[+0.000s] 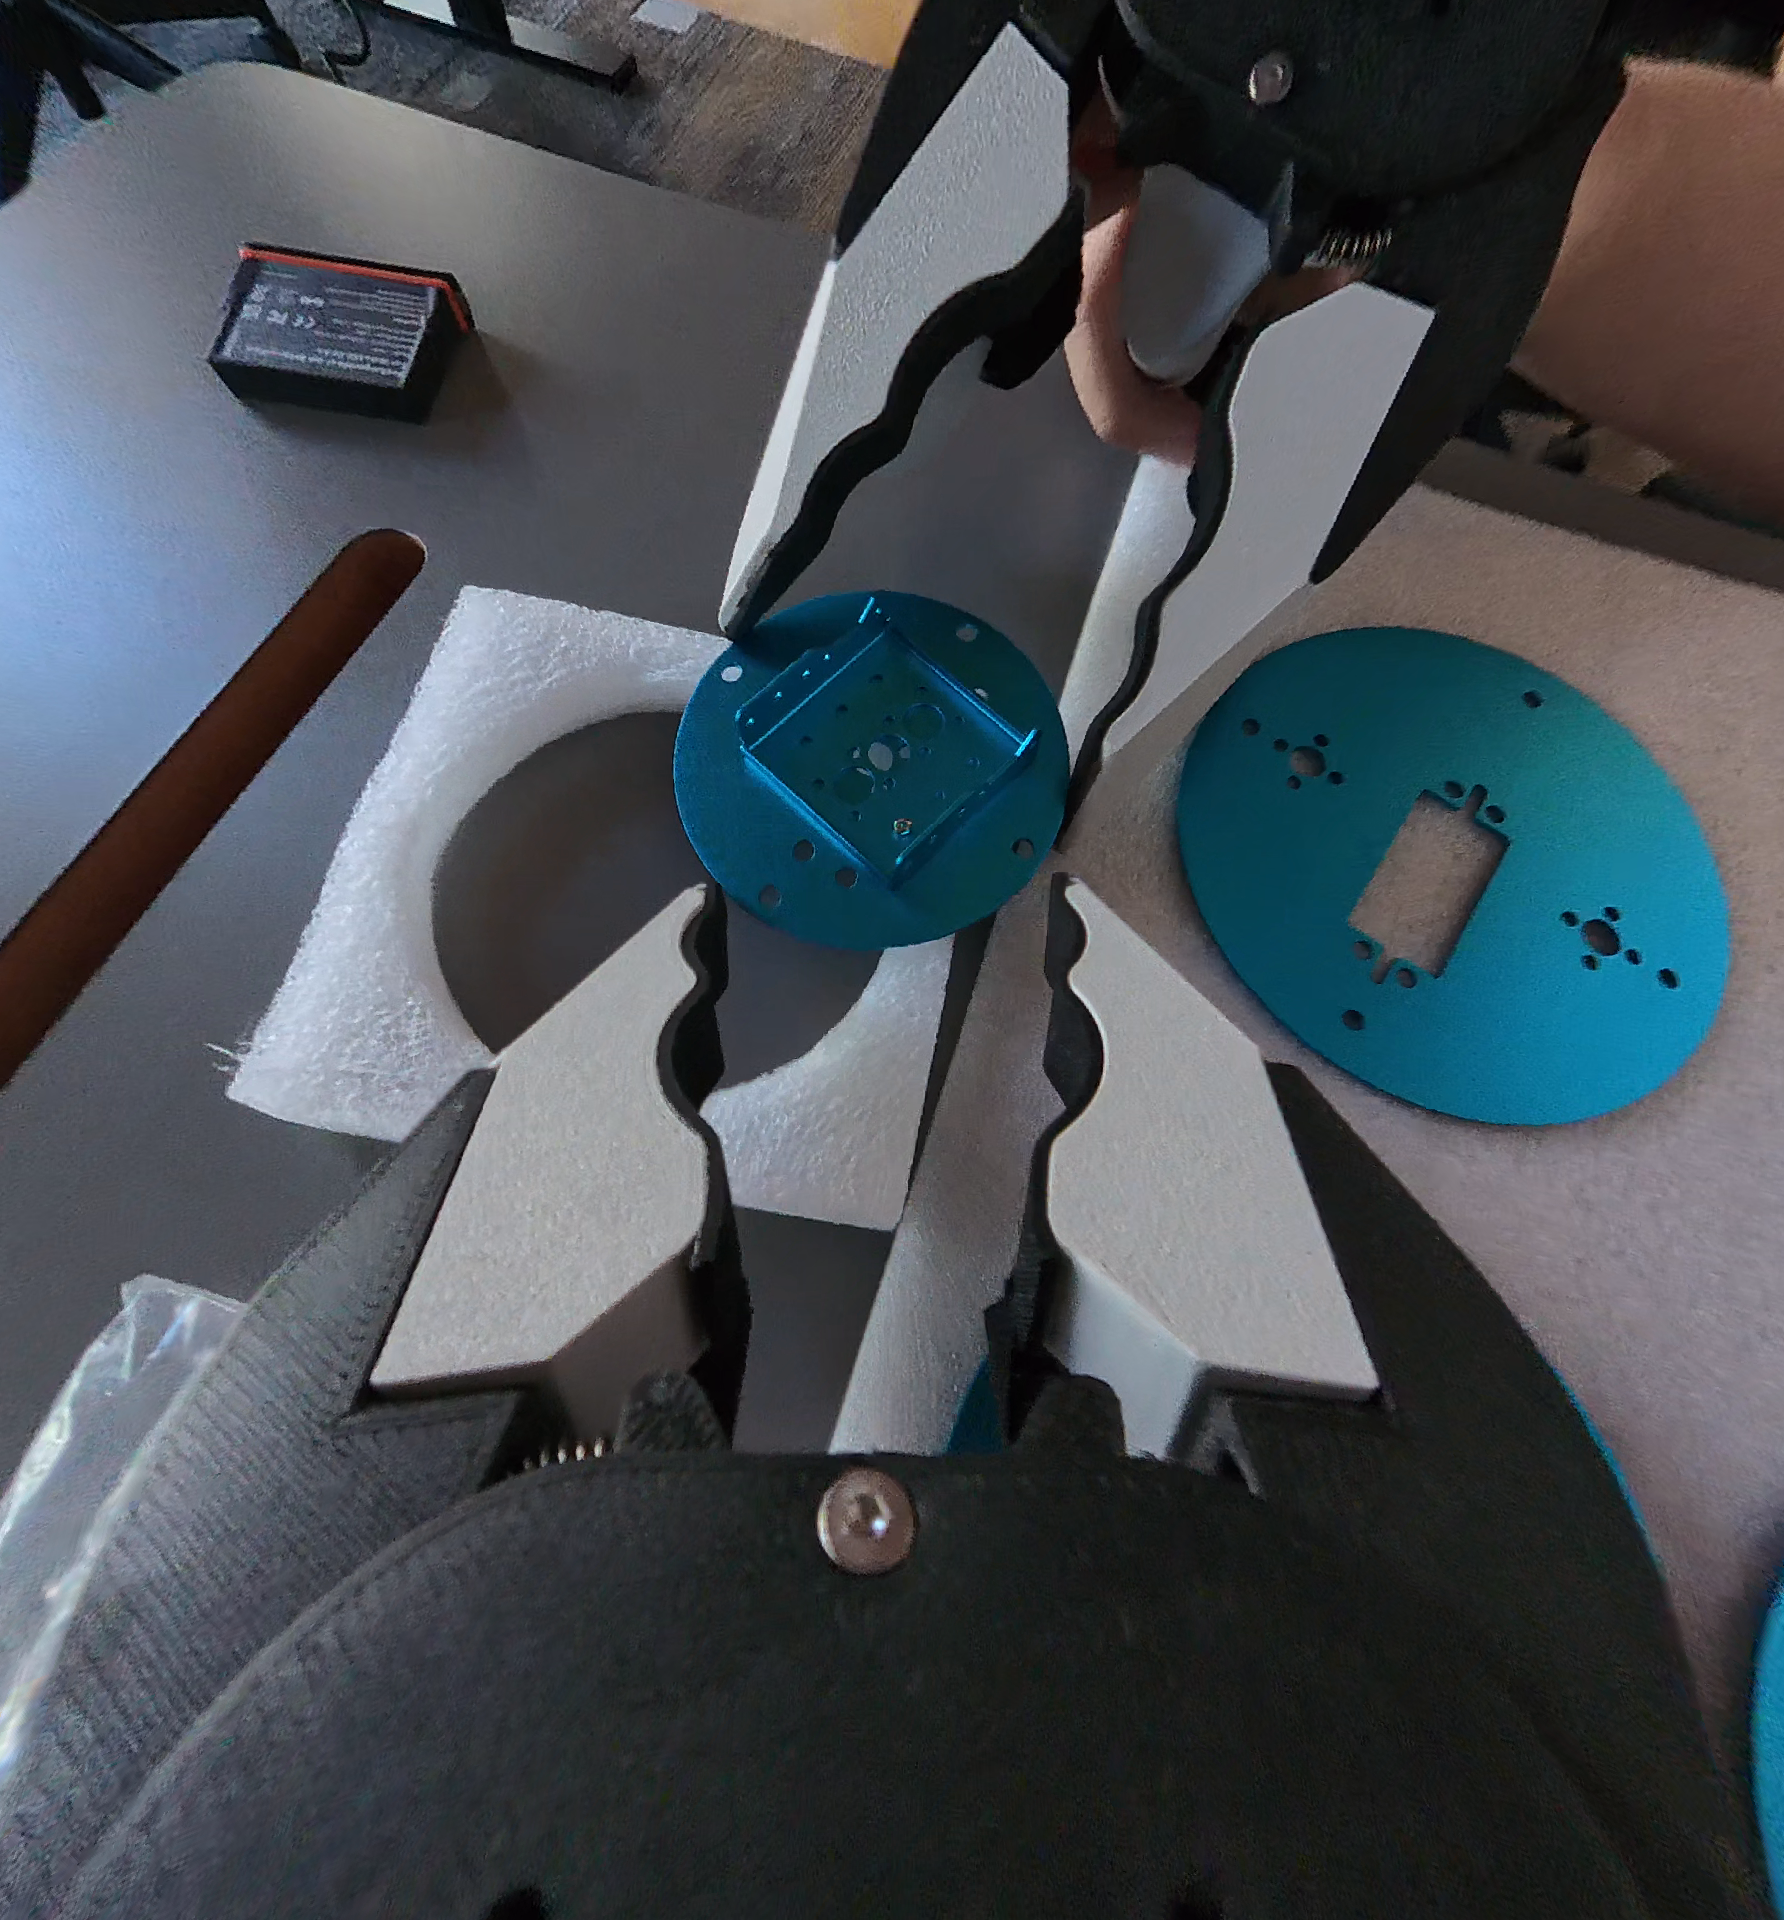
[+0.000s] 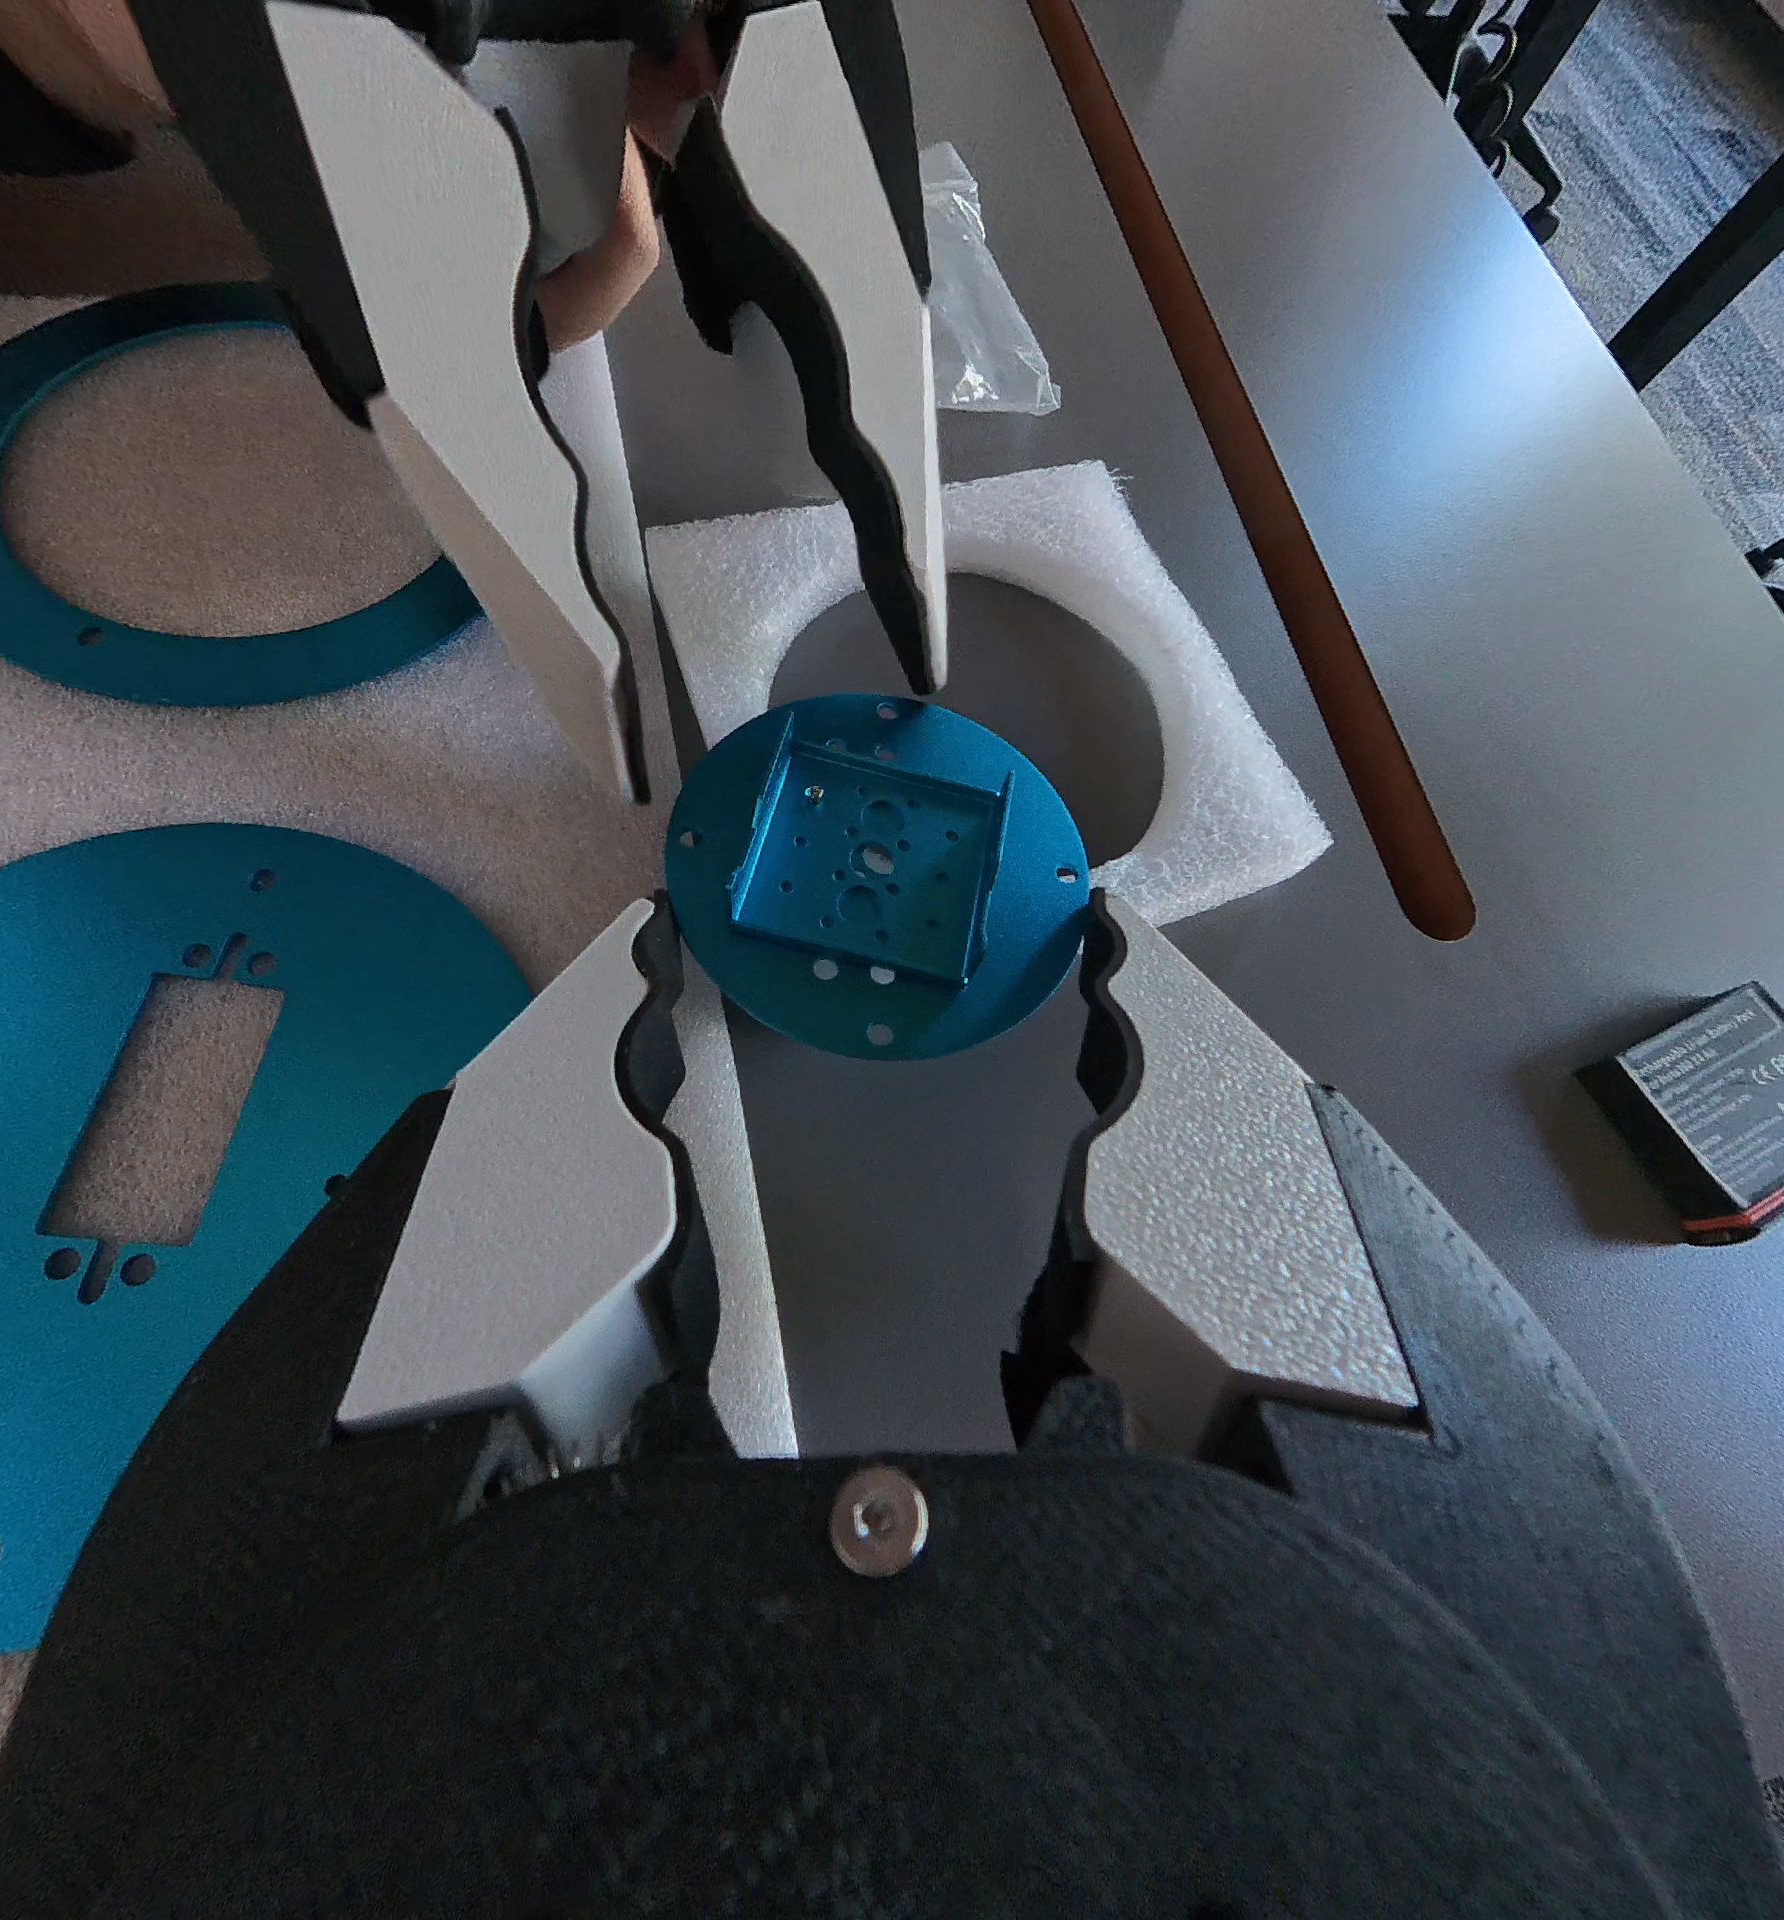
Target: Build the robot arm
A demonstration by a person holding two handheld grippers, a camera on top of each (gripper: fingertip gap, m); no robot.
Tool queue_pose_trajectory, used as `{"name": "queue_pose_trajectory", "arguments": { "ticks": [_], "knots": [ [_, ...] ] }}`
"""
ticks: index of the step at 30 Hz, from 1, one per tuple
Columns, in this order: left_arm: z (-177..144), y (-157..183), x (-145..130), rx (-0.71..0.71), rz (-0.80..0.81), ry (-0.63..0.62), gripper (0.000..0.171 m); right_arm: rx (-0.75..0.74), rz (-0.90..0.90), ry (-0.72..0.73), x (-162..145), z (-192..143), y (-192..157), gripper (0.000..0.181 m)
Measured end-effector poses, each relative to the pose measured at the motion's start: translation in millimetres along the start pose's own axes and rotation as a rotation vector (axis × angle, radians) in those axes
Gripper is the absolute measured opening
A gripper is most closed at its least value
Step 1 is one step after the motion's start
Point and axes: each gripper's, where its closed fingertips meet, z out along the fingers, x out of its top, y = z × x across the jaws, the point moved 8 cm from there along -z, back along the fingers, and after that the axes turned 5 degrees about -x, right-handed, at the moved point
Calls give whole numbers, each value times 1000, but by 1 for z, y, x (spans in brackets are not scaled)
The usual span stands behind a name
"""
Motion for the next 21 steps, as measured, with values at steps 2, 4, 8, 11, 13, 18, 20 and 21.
{"name": "queue_pose_trajectory", "arguments": {
  "ticks": [2, 4, 8, 11, 13, 18, 20, 21],
  "knots": [
    [-5, -2, -1, -55, -68, 33, 63, -2, 0, 1, 0, 0, 0, 76],
    [-11, -8, 0, -96, -172, 86, 65, -2, -1, 0, 0, 0, 0, 76],
    [-21, -28, 6, -170, -480, 251, 36, -7, -4, 2, 0, 0, 0, 76],
    [-20, -36, 6, -142, -626, 249, 15, -12, -6, 4, 0, -1, 0, 76],
    [-15, -35, 6, -139, -666, 201, 15, -13, -7, 4, 0, 0, 0, 76],
    [-6, -49, 5, -144, -786, 170, 14, -4, 2, 0, 0, 0, 0, 77],
    [-3, -55, 2, -169, -814, 138, 14, -1, 3, -2, 0, 0, 0, 77],
    [-2, -57, 0, -185, -815, 133, 11, -2, 1, -1, 0, 0, 0, 76]
  ]
}}
